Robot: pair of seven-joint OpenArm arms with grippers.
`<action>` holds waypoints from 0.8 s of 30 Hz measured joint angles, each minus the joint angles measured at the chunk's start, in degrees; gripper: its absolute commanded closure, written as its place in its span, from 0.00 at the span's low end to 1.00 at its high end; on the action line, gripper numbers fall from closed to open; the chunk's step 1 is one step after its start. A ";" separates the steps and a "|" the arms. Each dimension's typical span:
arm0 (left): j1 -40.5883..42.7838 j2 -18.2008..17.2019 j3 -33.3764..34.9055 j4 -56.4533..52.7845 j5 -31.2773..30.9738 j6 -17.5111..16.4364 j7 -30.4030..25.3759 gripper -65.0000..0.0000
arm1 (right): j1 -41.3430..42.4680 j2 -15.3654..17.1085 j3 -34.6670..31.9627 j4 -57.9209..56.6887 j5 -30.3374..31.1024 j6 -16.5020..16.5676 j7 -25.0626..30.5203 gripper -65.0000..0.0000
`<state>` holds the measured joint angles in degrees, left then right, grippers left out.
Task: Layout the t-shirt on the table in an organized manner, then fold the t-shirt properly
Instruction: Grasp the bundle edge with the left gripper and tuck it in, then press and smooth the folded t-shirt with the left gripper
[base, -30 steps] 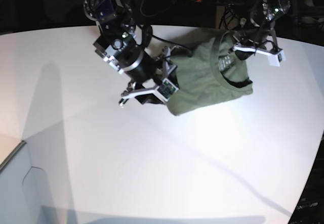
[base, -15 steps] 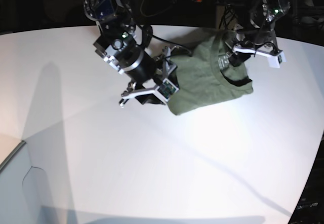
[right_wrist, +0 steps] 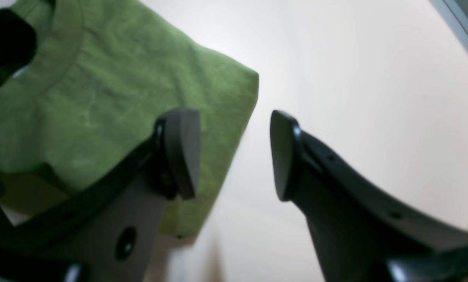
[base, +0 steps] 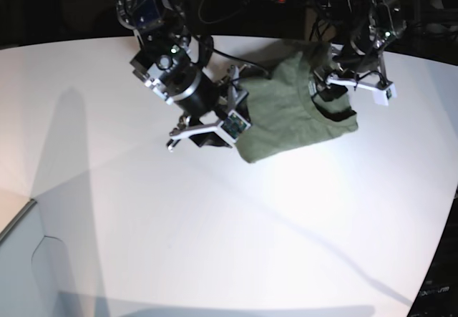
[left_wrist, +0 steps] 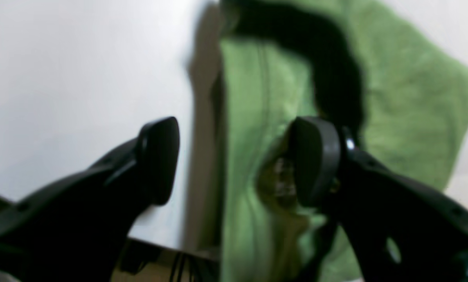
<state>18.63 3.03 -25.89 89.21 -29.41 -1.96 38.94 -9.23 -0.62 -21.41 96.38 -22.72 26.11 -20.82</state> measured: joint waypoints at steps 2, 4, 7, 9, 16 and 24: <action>-0.48 -0.13 1.03 -0.98 0.09 0.00 -0.72 0.33 | 0.13 0.09 0.02 0.00 -0.02 0.00 -0.17 0.56; -1.14 -0.87 2.97 -1.97 -0.02 -0.04 -1.73 0.33 | 0.79 0.15 -0.02 0.00 0.00 0.00 0.02 0.56; -1.53 -2.97 6.56 -3.30 -0.50 -0.85 -1.97 0.33 | 1.42 0.35 0.04 0.00 0.00 0.00 0.02 0.56; -1.53 -4.37 8.41 -3.93 -0.85 -0.87 -2.95 0.34 | 1.38 0.50 0.04 0.00 -0.02 0.00 -0.02 0.56; -2.49 -7.87 12.61 -4.72 -0.44 -0.70 -1.46 0.74 | 2.75 0.48 0.04 -0.70 -0.02 0.00 0.00 0.56; -6.16 -8.57 14.49 -7.50 3.50 -1.07 -1.44 1.00 | 4.17 0.46 2.45 -1.62 -0.02 0.00 0.00 0.56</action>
<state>12.47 -5.54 -11.40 81.71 -25.91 -3.03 37.50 -5.06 -0.16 -18.96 94.76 -22.74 26.11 -20.82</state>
